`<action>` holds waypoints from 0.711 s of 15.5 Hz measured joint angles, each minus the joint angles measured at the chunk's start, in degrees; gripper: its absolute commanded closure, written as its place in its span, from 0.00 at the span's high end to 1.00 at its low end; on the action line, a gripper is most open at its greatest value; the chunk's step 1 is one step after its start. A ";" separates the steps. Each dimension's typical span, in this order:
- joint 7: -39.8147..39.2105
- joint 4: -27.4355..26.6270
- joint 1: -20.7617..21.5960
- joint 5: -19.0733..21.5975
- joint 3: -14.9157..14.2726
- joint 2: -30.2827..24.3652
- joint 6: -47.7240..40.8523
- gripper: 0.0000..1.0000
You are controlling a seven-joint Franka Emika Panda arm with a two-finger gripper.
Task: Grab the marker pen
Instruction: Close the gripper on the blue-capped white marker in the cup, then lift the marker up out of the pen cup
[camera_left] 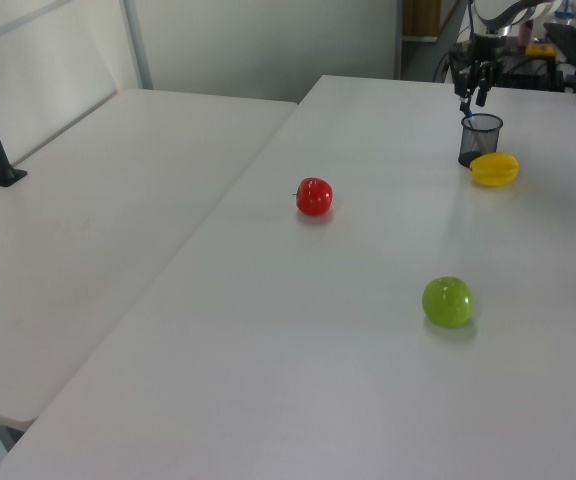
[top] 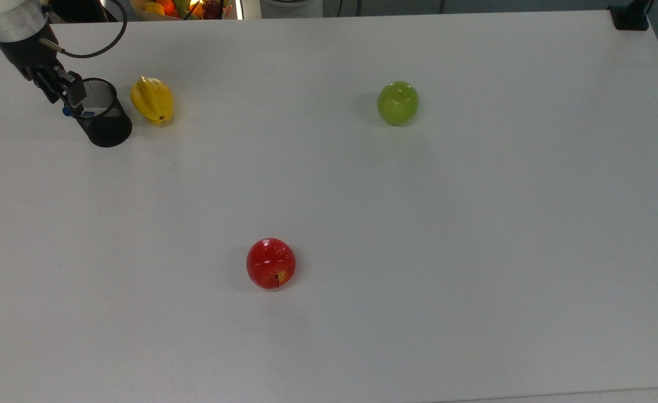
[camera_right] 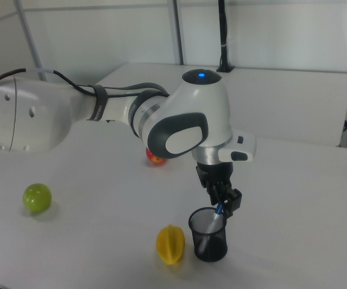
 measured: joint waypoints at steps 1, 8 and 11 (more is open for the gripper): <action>0.00 0.01 0.02 0.01 0.06 0.16 0.03 0.56; 0.00 0.20 0.15 0.03 0.34 0.34 0.39 0.11; 0.02 0.21 0.15 0.99 0.34 0.39 2.34 0.07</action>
